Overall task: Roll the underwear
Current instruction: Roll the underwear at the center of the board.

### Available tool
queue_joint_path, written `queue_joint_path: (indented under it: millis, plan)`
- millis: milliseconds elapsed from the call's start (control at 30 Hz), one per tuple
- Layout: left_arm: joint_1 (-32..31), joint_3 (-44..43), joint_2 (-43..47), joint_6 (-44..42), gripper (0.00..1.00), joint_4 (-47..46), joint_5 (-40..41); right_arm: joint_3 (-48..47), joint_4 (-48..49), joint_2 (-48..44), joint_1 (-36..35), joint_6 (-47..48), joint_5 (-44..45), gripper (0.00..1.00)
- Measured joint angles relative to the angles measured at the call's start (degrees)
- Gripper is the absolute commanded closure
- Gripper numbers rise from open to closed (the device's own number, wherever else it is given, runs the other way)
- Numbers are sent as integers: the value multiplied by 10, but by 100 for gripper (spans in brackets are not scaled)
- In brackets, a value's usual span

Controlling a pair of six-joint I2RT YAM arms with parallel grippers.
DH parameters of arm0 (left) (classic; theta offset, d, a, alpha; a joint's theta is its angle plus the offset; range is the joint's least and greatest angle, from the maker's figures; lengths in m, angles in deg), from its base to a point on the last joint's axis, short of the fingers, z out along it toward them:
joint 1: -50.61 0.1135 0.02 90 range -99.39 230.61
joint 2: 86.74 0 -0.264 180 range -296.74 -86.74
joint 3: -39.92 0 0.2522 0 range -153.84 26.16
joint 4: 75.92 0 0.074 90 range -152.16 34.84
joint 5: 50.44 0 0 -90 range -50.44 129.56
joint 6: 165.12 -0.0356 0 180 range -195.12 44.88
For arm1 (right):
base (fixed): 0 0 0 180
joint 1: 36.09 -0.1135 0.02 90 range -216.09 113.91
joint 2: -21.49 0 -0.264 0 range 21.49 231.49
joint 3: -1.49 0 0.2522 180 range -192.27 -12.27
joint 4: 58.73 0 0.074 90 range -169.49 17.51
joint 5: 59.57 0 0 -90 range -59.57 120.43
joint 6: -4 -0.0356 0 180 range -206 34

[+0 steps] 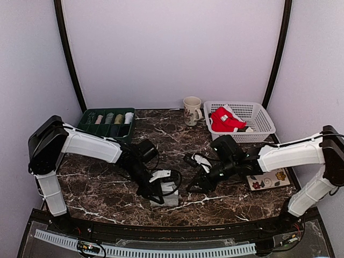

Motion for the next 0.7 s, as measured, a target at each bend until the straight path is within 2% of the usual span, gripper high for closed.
queue_joint_path:
  millis: [167,200,433,700]
  plan:
    - [37,-35,-56,7,86,52,-105,39,36,-70,-67,41,70,55]
    - [43,-50,-90,12,86,79,-156,40,50,-70,-119,65,104,55]
    - [54,-71,-123,19,84,115,-201,-14,58,12,-184,122,169,57]
    - [63,-75,-135,24,83,122,-222,-59,61,70,-216,186,207,56]
